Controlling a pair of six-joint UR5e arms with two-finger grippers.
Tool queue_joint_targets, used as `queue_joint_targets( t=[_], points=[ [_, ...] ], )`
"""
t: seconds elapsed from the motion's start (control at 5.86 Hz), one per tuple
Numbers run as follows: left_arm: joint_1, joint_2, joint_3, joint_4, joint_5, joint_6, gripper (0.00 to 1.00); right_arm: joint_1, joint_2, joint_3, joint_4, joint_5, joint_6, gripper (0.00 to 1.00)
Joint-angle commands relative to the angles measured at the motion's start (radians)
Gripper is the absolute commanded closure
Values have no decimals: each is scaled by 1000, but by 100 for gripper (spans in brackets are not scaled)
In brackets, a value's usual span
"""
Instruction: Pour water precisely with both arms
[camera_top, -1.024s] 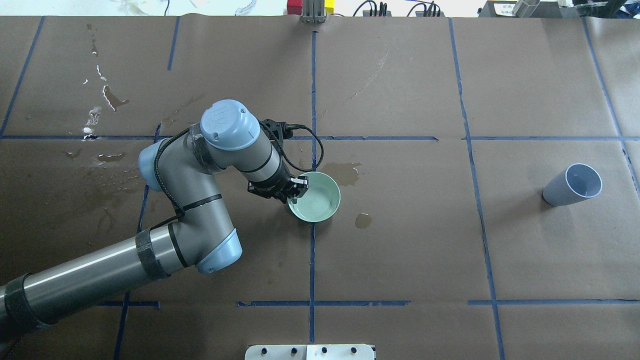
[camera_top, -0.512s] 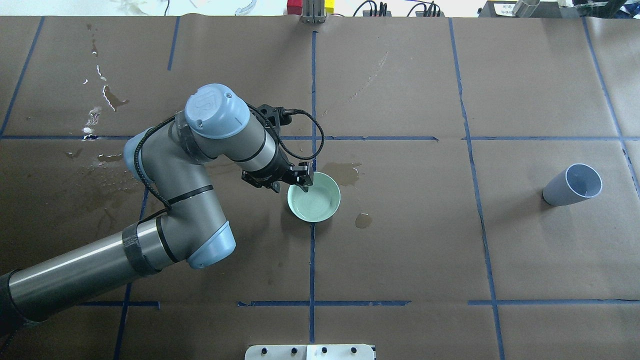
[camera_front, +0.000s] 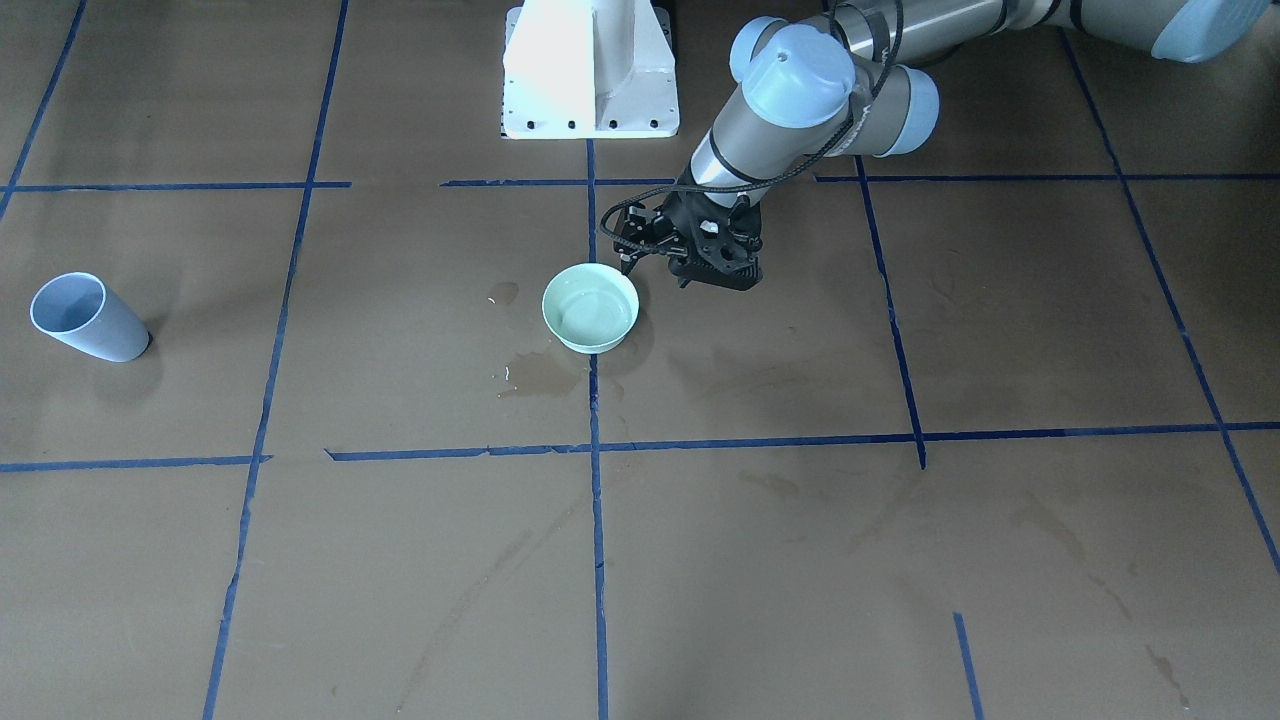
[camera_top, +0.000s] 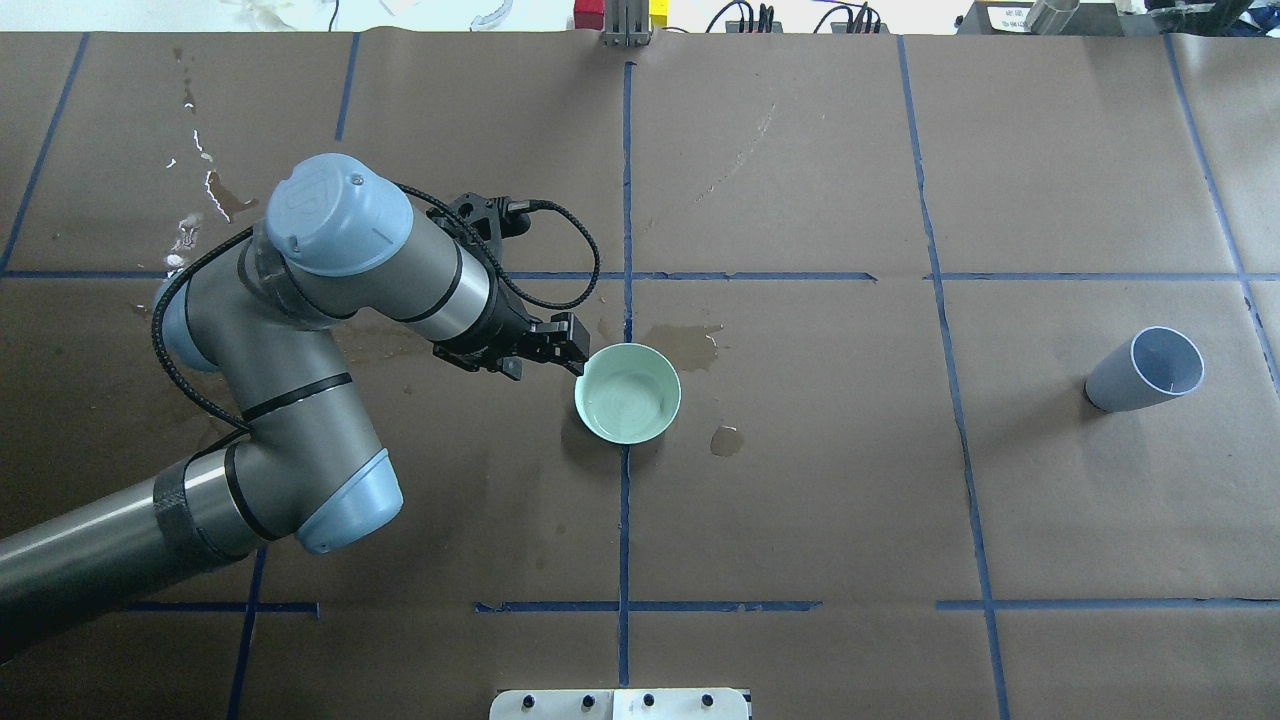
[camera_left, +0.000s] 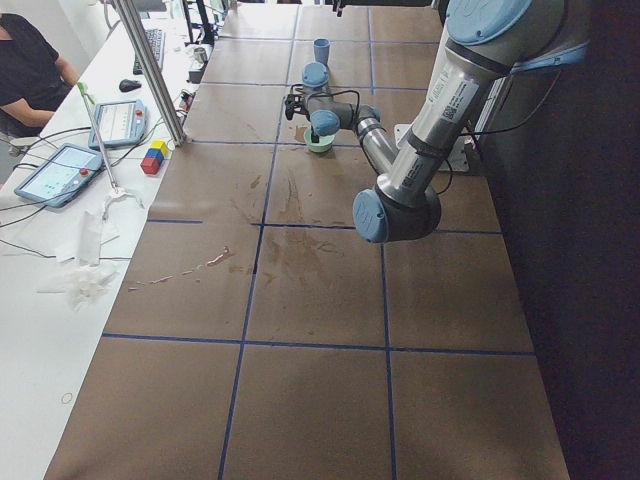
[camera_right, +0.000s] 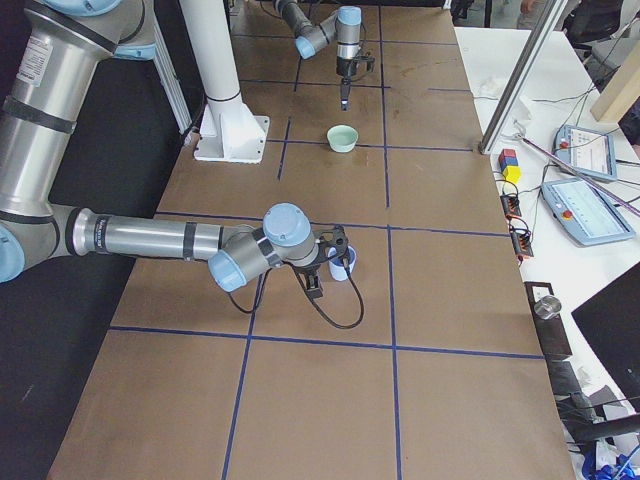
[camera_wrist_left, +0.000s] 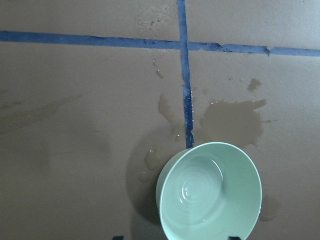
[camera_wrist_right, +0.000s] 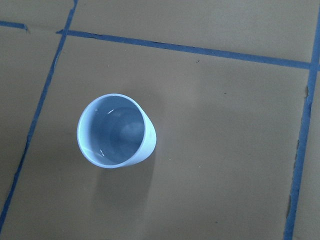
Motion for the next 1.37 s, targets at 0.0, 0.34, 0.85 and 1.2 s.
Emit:
queue_joint_targets(
  t=[0.0,0.34,0.85,1.2],
  points=[
    [-3,72,-53,-1,4,-11,23,-118,-41,-1,229,-131,166,0],
    [-10,86,-61,-1,6,-14,21,-288,-45,-1,346,-382,358,0],
    [-10,99,-81,-1,9,-24,19,-547,-83,-1,505,-693,513,0],
    [-25,111,-82,-1,9,-23,7,-775,-109,-11,507,-988,593,0]
  ],
)
